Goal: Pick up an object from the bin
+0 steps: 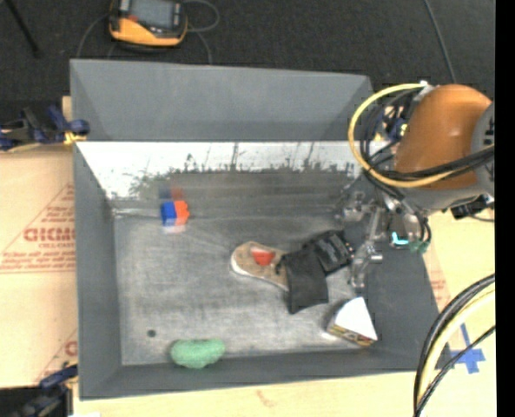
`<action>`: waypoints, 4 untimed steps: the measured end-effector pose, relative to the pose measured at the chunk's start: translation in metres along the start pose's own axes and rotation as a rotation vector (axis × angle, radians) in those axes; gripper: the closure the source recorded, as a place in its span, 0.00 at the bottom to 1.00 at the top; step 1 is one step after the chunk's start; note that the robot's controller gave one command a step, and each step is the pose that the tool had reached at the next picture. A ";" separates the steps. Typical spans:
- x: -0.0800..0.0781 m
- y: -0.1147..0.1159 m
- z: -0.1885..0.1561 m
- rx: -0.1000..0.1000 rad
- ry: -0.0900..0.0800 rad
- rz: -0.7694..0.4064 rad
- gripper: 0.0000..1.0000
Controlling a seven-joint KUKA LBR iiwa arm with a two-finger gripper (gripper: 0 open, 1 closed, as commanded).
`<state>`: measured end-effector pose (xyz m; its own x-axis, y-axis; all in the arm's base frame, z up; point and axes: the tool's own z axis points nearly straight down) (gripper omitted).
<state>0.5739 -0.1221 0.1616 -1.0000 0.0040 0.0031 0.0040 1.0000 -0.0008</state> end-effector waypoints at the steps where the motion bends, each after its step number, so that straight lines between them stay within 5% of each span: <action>1: -0.002 0.000 -0.004 0.001 -0.007 -0.002 0.00; 2: -0.022 0.023 0.086 -0.001 -0.006 -0.059 1.00; 3: -0.022 0.023 0.086 -0.001 -0.007 -0.061 1.00; 4: -0.014 0.030 -0.033 0.001 -0.008 -0.098 1.00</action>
Offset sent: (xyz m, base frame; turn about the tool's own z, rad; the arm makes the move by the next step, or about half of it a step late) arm 0.0189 0.0236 -0.0916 -0.0606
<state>0.5883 -0.0917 0.1949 -0.9955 -0.0942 -0.0044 -0.0942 0.9956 -0.0022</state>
